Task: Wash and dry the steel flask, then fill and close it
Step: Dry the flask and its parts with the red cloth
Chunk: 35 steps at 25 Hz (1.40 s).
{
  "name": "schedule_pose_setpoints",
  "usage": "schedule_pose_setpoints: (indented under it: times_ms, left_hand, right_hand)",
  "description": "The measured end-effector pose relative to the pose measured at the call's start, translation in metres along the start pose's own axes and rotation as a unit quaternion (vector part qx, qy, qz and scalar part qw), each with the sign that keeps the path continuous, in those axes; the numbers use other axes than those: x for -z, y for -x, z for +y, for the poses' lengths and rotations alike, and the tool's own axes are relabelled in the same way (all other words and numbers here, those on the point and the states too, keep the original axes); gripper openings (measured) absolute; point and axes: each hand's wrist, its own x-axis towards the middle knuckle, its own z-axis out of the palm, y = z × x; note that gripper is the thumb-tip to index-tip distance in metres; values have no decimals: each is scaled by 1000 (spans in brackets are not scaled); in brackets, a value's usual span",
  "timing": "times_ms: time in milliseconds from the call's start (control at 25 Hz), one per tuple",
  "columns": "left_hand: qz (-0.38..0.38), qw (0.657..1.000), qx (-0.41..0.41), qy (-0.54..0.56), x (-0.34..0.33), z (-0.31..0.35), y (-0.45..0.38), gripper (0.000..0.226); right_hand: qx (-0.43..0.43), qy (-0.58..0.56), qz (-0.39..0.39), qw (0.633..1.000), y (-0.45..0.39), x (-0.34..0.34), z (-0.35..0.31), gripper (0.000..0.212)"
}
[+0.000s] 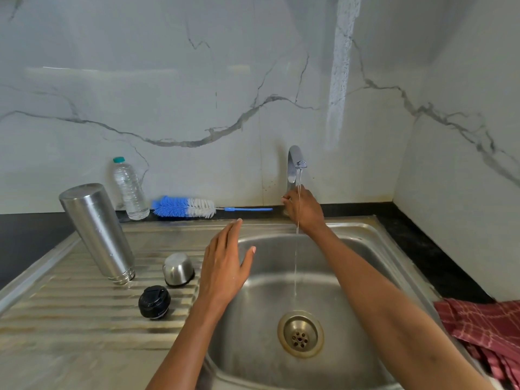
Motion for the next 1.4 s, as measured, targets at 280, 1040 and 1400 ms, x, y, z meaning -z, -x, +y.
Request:
schedule_pose_setpoints:
  times_ms: [280,1040,1400]
  left_hand:
    - [0,1000,7,1,-2,-5,1,64]
    - [84,992,0,93,58,13,32,37]
    - [20,993,-12,119,85,33,93,42]
  right_hand:
    - [-153,-176,45,971,12,9,2,29]
    - [-53,-111,-127,984,171,39,-82,22]
    - [-7,-87,-118,989,223,63,-115,43]
